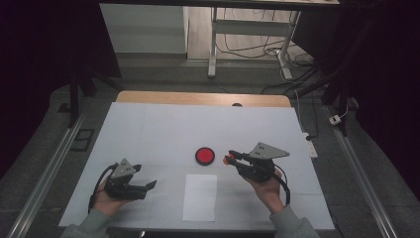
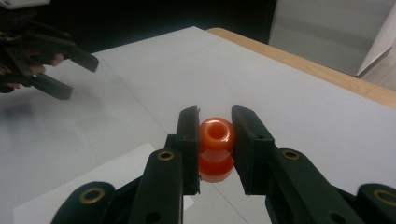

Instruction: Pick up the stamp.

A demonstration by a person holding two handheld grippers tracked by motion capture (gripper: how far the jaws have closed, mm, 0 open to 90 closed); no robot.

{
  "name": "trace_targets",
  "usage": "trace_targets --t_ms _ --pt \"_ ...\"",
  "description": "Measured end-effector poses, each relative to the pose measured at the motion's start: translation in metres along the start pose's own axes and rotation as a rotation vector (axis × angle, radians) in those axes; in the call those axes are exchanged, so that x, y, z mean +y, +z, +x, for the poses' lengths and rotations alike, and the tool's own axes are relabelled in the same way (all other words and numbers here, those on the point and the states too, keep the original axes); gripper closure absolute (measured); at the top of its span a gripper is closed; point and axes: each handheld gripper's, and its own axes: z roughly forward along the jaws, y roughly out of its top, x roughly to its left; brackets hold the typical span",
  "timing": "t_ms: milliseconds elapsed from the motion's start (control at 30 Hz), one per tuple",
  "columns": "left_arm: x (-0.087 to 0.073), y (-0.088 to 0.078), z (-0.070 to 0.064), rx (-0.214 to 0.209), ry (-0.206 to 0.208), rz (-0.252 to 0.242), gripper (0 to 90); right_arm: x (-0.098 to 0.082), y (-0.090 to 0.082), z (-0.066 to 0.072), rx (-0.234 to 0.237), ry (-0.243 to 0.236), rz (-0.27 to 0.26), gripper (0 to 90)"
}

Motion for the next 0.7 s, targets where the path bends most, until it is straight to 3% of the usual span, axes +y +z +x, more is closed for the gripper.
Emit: trace_targets --t_ms 533,700 --pt "-0.001 0.002 0.000 0.000 0.003 0.006 18.1 0.011 0.015 0.031 0.104 -0.032 0.004 72.1" --pt "-0.001 0.002 0.000 -0.001 0.003 0.005 18.2 0.011 0.018 0.035 0.117 -0.036 0.009 72.1"
